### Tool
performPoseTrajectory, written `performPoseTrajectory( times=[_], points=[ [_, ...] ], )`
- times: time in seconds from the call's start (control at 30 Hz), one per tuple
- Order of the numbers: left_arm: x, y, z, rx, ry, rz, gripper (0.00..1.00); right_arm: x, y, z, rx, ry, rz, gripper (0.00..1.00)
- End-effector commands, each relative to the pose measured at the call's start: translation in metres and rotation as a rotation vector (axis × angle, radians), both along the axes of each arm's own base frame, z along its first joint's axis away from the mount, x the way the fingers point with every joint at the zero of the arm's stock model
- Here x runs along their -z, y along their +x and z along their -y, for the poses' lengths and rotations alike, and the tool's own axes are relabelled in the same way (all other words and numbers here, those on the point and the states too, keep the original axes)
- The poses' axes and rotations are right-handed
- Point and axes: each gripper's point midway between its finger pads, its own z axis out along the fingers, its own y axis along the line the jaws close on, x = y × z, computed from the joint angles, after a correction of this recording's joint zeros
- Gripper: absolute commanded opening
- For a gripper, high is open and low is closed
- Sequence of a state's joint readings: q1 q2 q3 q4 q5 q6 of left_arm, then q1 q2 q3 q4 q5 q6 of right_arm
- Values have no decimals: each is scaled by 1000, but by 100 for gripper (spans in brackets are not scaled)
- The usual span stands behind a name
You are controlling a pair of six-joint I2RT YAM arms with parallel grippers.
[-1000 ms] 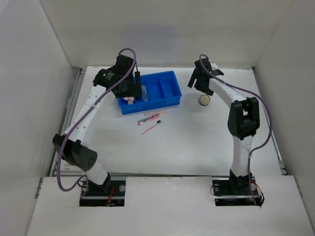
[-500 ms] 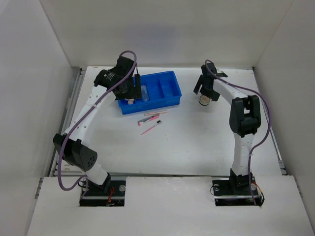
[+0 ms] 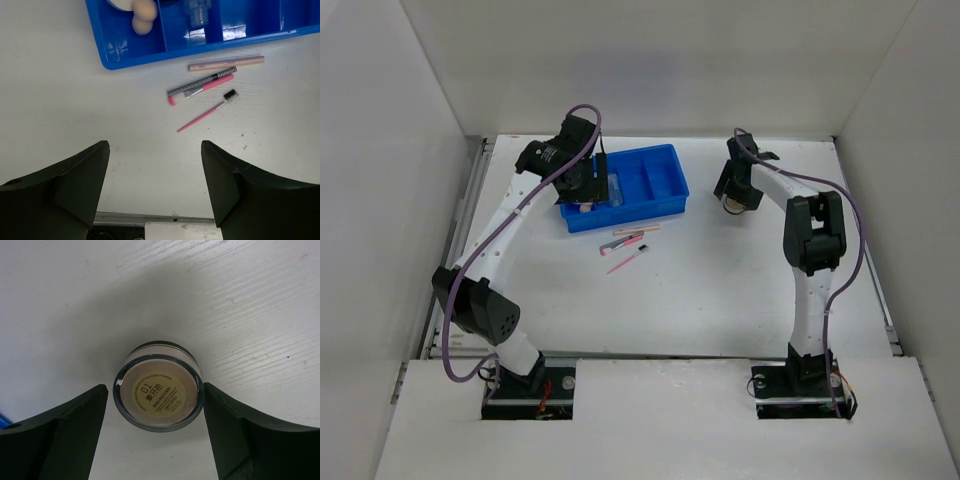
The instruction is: Organize the makeup
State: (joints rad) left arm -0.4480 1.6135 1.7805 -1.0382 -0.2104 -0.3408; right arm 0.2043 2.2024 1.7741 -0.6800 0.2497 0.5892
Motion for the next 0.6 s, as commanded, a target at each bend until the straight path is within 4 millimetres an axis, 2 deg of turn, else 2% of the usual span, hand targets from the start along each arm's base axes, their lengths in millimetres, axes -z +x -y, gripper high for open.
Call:
performPoseTrajectory(
  times=[0.0, 0.17, 0.3, 0.4, 0.57],
  points=[
    [-6, -3, -1, 14, 8, 3, 71, -2, 7, 1, -5, 4, 9, 81],
    [-6, -1, 0, 14, 8, 3, 71, -2, 7, 2, -1, -4, 10, 81],
    [-5, -3, -1, 21, 17, -5, 71, -2, 7, 2, -1, -4, 10, 69],
    [-5, -3, -1, 21, 17, -5, 71, -23, 8, 6, 9, -15, 51, 58],
    [-9, -3, -3, 16, 20, 6, 71, -59, 10, 7, -5, -40, 118, 55]
  ],
)
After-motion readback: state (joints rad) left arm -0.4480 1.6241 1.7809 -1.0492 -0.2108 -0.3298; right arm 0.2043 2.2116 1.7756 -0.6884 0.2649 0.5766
